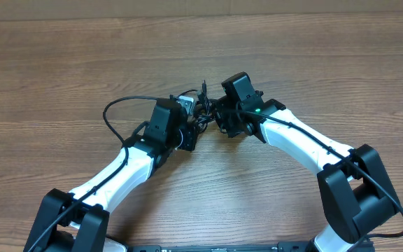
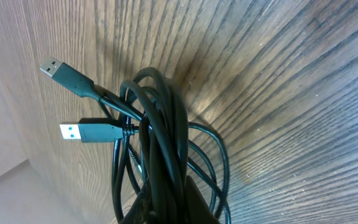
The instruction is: Untangle cables
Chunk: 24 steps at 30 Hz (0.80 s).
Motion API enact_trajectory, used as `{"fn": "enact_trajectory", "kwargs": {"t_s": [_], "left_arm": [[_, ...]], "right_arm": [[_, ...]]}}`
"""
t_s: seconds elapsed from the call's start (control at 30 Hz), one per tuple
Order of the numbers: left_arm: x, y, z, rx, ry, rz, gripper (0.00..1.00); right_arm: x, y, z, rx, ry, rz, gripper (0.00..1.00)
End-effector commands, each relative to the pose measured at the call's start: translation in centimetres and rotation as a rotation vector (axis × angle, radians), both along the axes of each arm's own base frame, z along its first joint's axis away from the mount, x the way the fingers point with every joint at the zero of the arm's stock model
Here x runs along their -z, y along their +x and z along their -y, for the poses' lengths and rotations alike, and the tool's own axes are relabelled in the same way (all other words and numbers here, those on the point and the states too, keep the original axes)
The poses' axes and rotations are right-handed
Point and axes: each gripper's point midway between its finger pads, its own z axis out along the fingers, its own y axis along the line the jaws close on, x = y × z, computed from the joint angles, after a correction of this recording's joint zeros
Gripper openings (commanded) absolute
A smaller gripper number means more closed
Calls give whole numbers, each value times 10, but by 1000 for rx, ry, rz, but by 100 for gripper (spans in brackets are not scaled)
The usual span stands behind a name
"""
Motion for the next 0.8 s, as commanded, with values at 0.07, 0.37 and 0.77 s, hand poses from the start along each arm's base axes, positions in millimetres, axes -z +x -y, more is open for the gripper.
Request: {"fn": "enact_trajectory", "kwargs": {"t_s": [0.07, 0.37, 0.77], "left_arm": [[19, 3, -3, -84, -18, -43, 40], [31, 14, 3, -65, -22, -18, 28], [19, 25, 10, -34, -48, 56, 31]], "right_arm": [[-12, 5, -2, 0, 18, 30, 4], [-12, 5, -2, 1, 17, 30, 4], [-12, 5, -1, 2, 17, 30, 4]]}}
